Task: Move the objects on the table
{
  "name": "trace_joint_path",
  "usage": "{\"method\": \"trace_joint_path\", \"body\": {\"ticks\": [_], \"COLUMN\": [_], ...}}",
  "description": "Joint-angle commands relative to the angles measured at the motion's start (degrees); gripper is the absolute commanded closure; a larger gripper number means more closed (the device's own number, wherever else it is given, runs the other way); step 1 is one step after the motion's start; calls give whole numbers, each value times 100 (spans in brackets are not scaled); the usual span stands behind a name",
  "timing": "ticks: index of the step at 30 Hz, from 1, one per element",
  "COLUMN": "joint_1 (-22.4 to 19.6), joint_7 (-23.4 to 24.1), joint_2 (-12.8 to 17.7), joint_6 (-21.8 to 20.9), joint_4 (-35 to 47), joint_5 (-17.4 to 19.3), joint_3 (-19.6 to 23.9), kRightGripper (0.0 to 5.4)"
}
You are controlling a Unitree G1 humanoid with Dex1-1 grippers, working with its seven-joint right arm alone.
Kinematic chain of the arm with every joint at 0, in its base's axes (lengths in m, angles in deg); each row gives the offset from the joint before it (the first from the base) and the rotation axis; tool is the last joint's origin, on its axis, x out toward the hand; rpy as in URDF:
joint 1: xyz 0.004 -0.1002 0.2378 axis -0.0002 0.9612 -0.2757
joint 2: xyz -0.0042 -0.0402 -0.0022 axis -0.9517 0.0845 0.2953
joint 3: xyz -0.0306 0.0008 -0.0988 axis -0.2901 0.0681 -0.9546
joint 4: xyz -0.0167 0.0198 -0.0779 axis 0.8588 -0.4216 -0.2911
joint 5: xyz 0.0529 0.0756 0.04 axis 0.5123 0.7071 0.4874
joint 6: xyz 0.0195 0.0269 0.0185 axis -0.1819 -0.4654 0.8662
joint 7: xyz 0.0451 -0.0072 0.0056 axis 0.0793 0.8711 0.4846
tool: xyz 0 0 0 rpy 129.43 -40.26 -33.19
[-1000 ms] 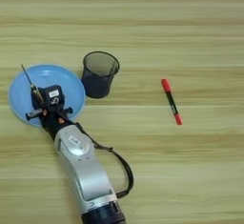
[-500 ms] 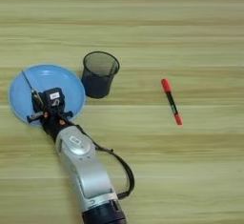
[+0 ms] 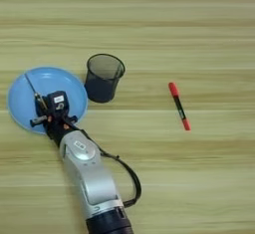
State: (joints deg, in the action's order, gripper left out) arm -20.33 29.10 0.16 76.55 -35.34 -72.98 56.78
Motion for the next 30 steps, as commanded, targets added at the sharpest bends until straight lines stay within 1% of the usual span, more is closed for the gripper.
{"method": "trace_joint_path", "body": {"ticks": [1,12,13,18,21,30], "joint_1": [-315,-312,-310,-305,-301,-297], "joint_7": [7,-9,-10,-8,-7,-25], "joint_2": [-131,-105,-104,-102,-101,-62], "joint_6": [-78,-80,-82,-88,-87,-167], "joint_4": [201,257,267,295,305,369], "joint_5": [40,23,20,4,2,-63], "joint_3": [32,24,21,4,2,-46], "kRightGripper": [463,462,434,389,372,276]}}
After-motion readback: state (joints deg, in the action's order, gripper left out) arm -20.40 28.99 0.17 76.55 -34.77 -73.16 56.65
